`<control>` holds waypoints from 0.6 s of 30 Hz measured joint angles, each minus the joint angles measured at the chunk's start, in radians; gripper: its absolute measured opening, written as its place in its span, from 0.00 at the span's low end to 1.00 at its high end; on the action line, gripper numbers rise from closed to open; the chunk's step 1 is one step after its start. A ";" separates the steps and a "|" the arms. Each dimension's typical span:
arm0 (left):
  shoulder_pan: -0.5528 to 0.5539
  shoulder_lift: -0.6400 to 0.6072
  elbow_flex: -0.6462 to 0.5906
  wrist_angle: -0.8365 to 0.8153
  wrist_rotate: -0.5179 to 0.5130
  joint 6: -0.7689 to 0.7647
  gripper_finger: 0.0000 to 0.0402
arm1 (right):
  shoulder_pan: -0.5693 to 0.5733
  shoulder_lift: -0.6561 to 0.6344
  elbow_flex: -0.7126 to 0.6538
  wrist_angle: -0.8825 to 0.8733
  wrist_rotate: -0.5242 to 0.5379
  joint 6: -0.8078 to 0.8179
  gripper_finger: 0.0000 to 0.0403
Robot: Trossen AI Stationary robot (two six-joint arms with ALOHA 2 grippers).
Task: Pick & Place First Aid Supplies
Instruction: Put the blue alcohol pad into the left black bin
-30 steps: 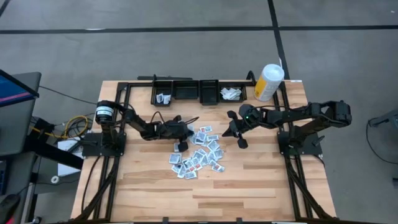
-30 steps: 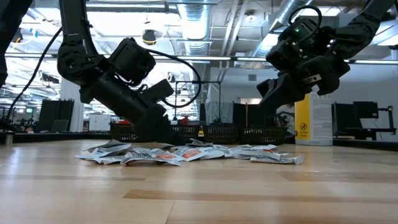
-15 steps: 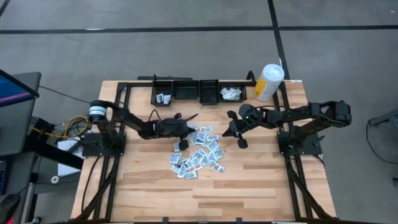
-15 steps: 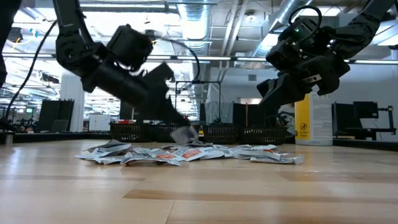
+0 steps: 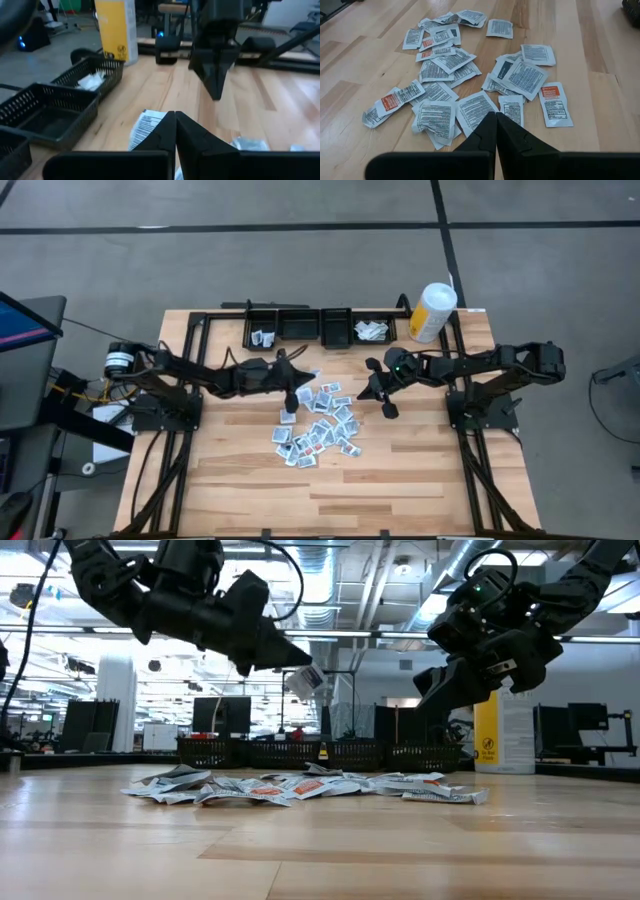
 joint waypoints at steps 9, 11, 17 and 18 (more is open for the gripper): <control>0.016 -0.022 0.000 -0.013 0.001 -0.033 0.02 | 0.000 0.000 0.000 -0.001 0.000 0.001 0.00; 0.018 -0.022 0.000 -0.013 0.000 -0.036 0.02 | 0.000 0.000 0.000 0.000 0.000 0.001 0.00; 0.060 -0.062 0.000 -0.054 0.002 -0.034 0.01 | 0.000 0.000 0.000 -0.003 0.000 0.001 0.00; 0.074 -0.077 0.000 -0.071 0.001 -0.034 0.01 | 0.000 0.000 0.000 -0.004 0.000 0.001 0.00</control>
